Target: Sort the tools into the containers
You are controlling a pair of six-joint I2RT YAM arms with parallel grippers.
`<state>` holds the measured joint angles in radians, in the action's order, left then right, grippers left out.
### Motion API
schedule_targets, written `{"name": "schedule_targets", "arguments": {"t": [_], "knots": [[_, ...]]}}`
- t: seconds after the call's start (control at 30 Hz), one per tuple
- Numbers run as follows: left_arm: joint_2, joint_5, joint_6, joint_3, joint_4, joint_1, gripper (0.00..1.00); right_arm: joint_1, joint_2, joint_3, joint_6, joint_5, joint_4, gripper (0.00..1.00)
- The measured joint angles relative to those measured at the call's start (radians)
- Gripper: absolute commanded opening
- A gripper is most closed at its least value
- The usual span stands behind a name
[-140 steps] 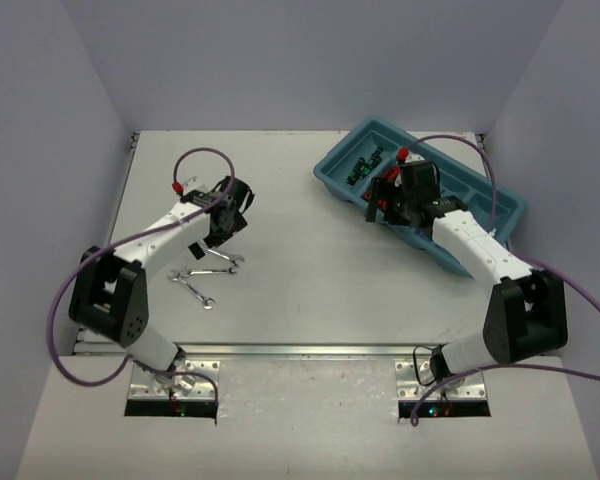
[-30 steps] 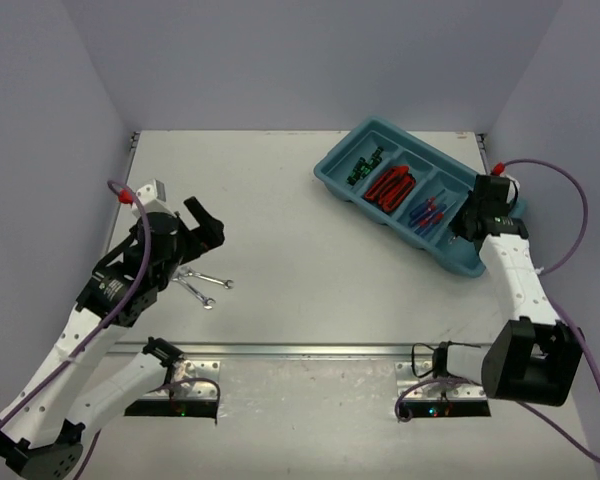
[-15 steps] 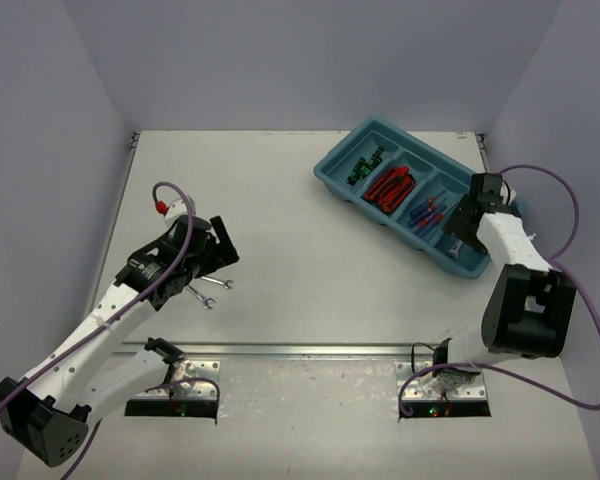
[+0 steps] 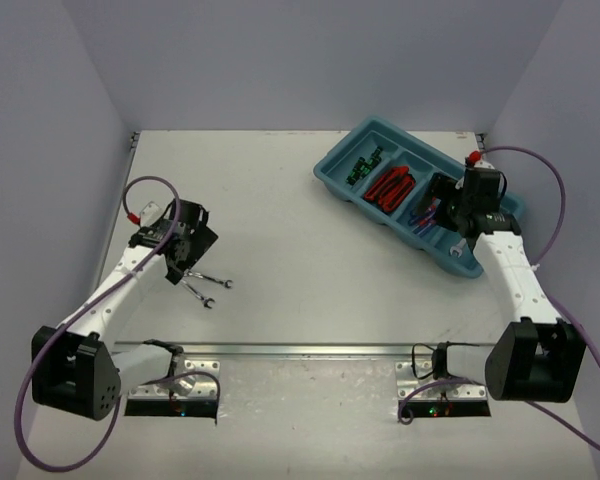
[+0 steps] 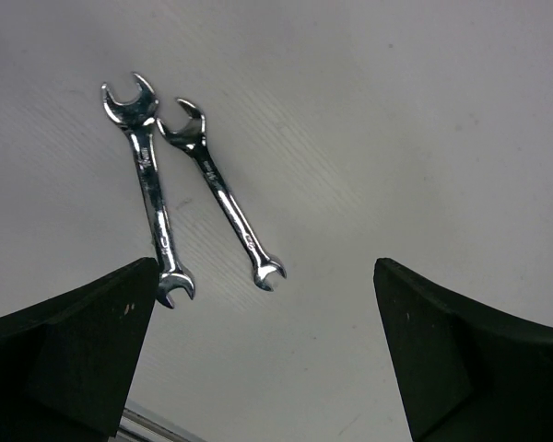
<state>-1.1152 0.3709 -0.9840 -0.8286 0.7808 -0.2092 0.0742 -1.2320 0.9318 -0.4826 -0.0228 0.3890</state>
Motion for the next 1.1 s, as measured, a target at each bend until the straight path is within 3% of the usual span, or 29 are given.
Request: {"name": "schedule_targets", "arguments": {"t": [0.27, 0.6, 0.83, 0.93, 0.97, 1.1], "knots": [[-0.196, 0.038, -0.125, -0.029, 0.012, 0.034, 0.94, 0.000, -0.004, -0.028, 0.022, 0.101, -0.009, 0.99], [-0.490, 0.002, -0.197, -0.075, -0.022, 0.052, 0.75, 0.000, 0.030, -0.050, 0.038, 0.164, -0.025, 0.98], [-0.533, -0.029, -0.204, -0.071, -0.077, 0.052, 0.69, 0.000, 0.045, -0.056, 0.039, 0.191, -0.049, 0.98], [-0.533, -0.033, -0.203, -0.065, -0.093, 0.052, 0.60, 0.000, 0.054, -0.063, 0.039, 0.195, -0.053, 0.98], [-0.533, -0.034, -0.203, -0.064, -0.096, 0.052, 0.51, 0.000, 0.058, -0.065, 0.039, 0.197, -0.053, 0.98], [-0.533, -0.035, -0.202, -0.060, -0.105, 0.052, 0.35, 0.000, 0.081, -0.078, 0.039, 0.208, -0.061, 0.99]]}}
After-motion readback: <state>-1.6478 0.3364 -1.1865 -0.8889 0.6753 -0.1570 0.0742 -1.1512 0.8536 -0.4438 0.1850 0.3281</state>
